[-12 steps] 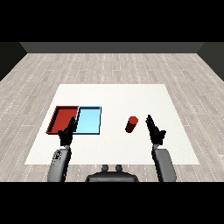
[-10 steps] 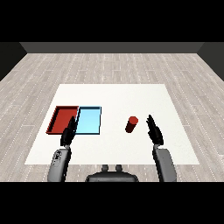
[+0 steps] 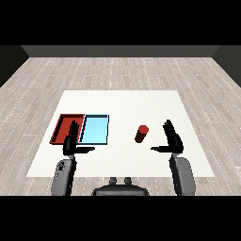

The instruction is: Pick the red can and put it in the red box

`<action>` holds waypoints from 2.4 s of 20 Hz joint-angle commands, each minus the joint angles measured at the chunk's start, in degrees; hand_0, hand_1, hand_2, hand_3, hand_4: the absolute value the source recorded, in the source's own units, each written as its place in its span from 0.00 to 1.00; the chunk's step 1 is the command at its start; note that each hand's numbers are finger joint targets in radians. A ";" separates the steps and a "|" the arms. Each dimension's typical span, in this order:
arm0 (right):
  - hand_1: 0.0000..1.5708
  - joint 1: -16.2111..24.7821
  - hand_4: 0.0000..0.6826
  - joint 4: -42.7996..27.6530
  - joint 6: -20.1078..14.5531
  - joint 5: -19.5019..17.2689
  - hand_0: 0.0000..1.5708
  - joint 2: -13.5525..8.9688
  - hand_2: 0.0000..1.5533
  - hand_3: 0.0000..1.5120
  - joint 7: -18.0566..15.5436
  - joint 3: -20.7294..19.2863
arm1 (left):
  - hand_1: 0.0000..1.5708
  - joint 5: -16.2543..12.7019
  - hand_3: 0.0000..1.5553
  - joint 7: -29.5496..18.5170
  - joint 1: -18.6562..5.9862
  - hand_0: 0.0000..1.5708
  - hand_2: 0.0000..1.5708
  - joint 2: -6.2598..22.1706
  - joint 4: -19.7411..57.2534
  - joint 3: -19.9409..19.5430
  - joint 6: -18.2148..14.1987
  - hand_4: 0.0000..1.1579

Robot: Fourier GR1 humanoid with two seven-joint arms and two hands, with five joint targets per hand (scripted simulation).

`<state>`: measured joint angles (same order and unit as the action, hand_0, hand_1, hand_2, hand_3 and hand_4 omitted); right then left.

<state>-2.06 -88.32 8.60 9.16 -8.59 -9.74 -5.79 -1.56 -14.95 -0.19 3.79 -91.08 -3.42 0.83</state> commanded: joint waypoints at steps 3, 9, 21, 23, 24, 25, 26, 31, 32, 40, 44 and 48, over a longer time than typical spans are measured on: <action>0.00 0.03 0.00 -0.04 4.44 1.81 0.00 -1.37 0.00 0.00 -5.05 -1.71 | 0.00 1.40 0.00 -7.03 -0.46 0.00 0.00 -3.10 1.36 1.13 -2.12 0.00; 0.00 1.34 0.00 -1.66 4.26 2.50 0.00 -0.41 0.00 0.00 -2.70 -2.86 | 0.00 -0.61 0.00 -5.44 0.93 0.00 0.00 -1.63 -2.01 0.19 -0.42 0.00; 0.00 4.27 0.00 1.06 5.94 1.60 0.00 0.83 0.00 0.00 -7.97 -2.68 | 0.00 -1.52 0.00 -8.38 -2.54 0.00 0.00 0.45 3.68 -2.53 1.51 0.00; 0.00 -6.67 0.00 8.45 2.52 0.30 0.00 0.94 0.00 0.00 -5.52 -2.96 | 0.00 -0.60 0.00 -11.52 1.57 0.00 0.00 -0.14 3.08 -1.57 1.75 0.00; 0.00 -5.30 0.00 11.53 4.90 0.80 0.00 0.25 0.00 0.00 -9.78 -4.03 | 0.00 -1.49 0.00 -5.76 -1.75 0.00 0.00 -0.42 1.07 -1.09 1.04 0.00; 0.00 -2.06 0.00 13.40 4.25 -1.96 0.00 3.34 0.00 0.00 -13.86 -1.18 | 0.00 -0.13 0.00 -7.57 -2.02 0.00 0.00 -2.89 2.80 1.11 -0.13 0.00; 0.00 -4.63 0.00 13.51 3.49 -0.52 0.00 2.63 0.00 0.00 -11.83 -2.56 | 0.00 -2.62 0.00 -4.50 -0.97 0.00 0.00 -1.53 -0.73 -0.54 0.84 0.00; 0.00 -12.33 0.00 24.87 4.59 -0.34 0.00 1.84 0.00 0.00 -14.63 -3.55 | 0.00 -1.18 0.00 -6.21 2.65 0.00 0.00 -1.59 -2.70 0.68 0.98 0.00; 0.00 -10.81 0.00 19.79 3.01 1.56 0.00 3.25 0.00 0.00 -11.46 -3.53 | 0.00 -2.42 0.00 -8.46 1.26 0.00 0.00 -0.35 1.78 -1.34 2.57 0.00; 0.00 -11.45 0.00 26.29 2.81 1.17 0.00 5.02 0.00 0.00 -13.96 -2.28 | 0.00 -5.13 0.00 -4.06 3.26 0.00 0.00 -0.02 -4.43 -1.43 3.61 0.00; 0.00 -16.81 0.00 33.11 4.95 2.81 0.00 2.75 0.00 0.00 -16.05 -4.34 | 0.00 -2.18 0.00 -4.62 1.43 0.00 0.00 -2.61 -3.03 0.66 -0.02 0.00; 0.00 -17.10 0.00 31.55 1.19 1.77 0.00 5.60 0.00 0.00 -14.44 -1.91 | 0.00 -2.79 0.00 -3.47 0.98 0.00 0.00 -1.92 -4.11 0.15 0.33 0.00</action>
<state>-17.39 -58.30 10.51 10.38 -3.30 -24.96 -7.87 -4.36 -20.78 1.58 2.38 -93.16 -3.85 2.21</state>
